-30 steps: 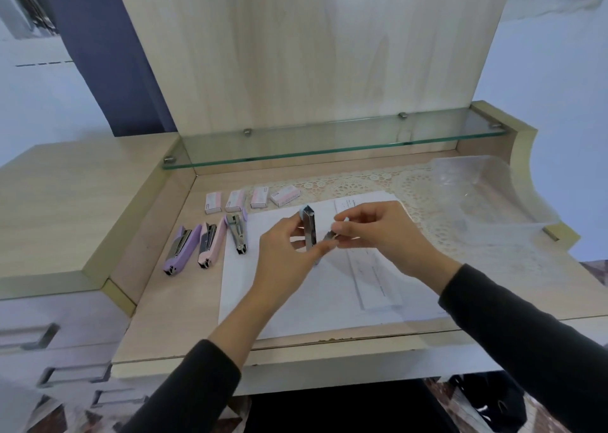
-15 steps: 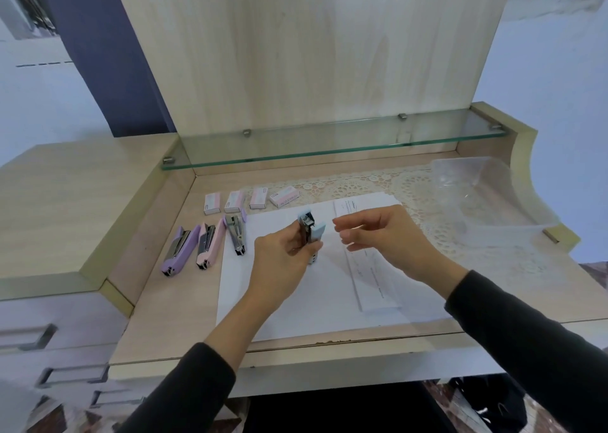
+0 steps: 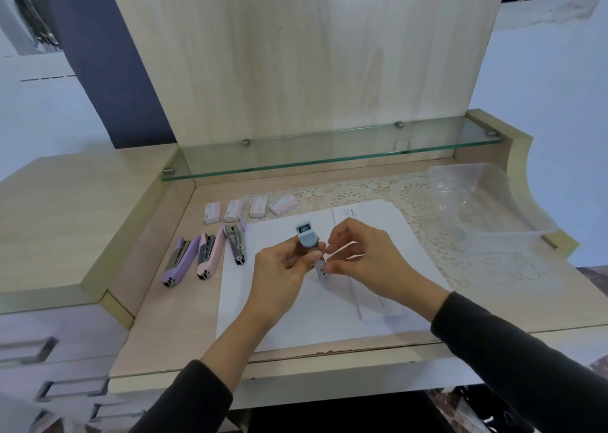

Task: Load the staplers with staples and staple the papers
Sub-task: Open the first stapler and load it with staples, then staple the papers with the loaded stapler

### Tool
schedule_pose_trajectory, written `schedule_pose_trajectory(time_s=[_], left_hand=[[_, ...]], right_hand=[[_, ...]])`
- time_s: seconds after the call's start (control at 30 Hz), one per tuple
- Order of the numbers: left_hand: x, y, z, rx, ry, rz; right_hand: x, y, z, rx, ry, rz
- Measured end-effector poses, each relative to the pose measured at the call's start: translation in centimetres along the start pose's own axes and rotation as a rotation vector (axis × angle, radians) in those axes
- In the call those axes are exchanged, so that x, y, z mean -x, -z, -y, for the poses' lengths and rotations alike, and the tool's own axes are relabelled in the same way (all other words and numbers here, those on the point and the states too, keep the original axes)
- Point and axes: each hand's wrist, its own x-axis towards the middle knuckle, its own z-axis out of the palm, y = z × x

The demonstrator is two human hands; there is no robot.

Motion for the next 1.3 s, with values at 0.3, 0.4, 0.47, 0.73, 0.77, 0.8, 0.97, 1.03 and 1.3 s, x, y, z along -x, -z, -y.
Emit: schedule_pose_trajectory(time_s=[0.3, 0.4, 0.47, 0.73, 0.77, 0.8, 0.97, 1.03, 1.3], left_hand=[[0.4, 0.2, -0.2, 0.039, 0.006, 0.122], [0.4, 0.0, -0.5, -0.004, -0.040, 0.109], [0.1, 0.0, -0.6, -0.009, -0.021, 0.081], [-3.3, 0.3, -0.2, -0.298, -0.012, 0.188], [-4.1, 0.1, -0.1, -0.353, -0.021, 0.211], [-4.8, -0.2, -0.1, -0.411, -0.035, 0.233], [-8.0, -2.2, -0.3, -0.733, -0.099, 0.356], [-9.1, -3.1, -0.1, -0.826, -0.090, 0.407], [-11.6, -3.8, 1.6, -0.838, -0.057, 0.377]], right_hand=[[0.5, 0.0, -0.4, -0.015, 0.057, 0.029], [0.7, 0.2, -0.3, 0.003, 0.093, -0.003], [0.8, 0.7, -0.3, 0.025, 0.104, -0.033], [1.4, 5.0, -1.5, 0.071, -0.024, -0.014], [1.6, 5.6, -1.6, 0.076, -0.048, -0.009], [1.6, 6.3, -1.7, 0.070, -0.073, -0.008], [1.3, 9.5, -2.8, 0.035, -0.173, -0.084], [1.4, 10.1, -3.2, -0.023, -0.192, -0.082], [1.3, 9.3, -4.0, 0.011, -0.269, -0.024]])
